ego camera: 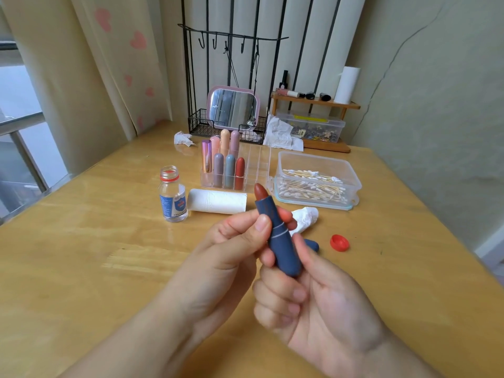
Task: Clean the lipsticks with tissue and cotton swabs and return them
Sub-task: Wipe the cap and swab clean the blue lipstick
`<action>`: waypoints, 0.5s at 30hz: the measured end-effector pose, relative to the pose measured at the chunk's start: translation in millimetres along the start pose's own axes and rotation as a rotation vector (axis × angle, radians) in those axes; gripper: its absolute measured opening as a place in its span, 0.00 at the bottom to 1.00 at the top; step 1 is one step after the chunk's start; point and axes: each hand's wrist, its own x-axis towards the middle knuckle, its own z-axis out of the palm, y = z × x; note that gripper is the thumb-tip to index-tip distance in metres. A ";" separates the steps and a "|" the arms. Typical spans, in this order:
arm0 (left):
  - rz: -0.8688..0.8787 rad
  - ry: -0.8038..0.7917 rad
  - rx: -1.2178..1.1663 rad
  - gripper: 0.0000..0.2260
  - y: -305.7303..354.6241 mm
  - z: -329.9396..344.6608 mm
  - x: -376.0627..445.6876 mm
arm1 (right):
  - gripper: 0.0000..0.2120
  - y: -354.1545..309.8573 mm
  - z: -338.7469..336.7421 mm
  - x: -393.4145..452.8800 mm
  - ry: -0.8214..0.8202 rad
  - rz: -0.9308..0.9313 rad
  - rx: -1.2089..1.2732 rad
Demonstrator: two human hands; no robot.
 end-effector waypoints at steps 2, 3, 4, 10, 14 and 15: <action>-0.017 0.005 -0.023 0.09 0.1 1.0 -0.2 | 0.18 -2.6 -1.9 -0.7 0.016 0.025 -0.006; -0.015 0.006 -0.018 0.11 -0.7 0.0 0.7 | 0.20 -3.9 -2.4 -2.4 0.120 -0.034 -0.167; -0.008 0.003 -0.011 0.13 -1.2 -0.2 1.8 | 0.21 -3.9 -2.2 -4.4 0.235 -0.152 -0.419; 0.002 0.087 0.202 0.14 -5.3 -6.9 5.0 | 0.15 3.9 -8.9 -7.6 0.461 -0.628 -1.321; 0.030 0.058 0.224 0.09 -4.6 -6.4 5.0 | 0.20 0.6 -7.0 -4.4 0.197 -0.301 -0.719; 0.037 0.032 0.224 0.10 -4.4 -6.4 4.8 | 0.19 -0.2 -6.7 -3.1 0.087 -0.187 -0.443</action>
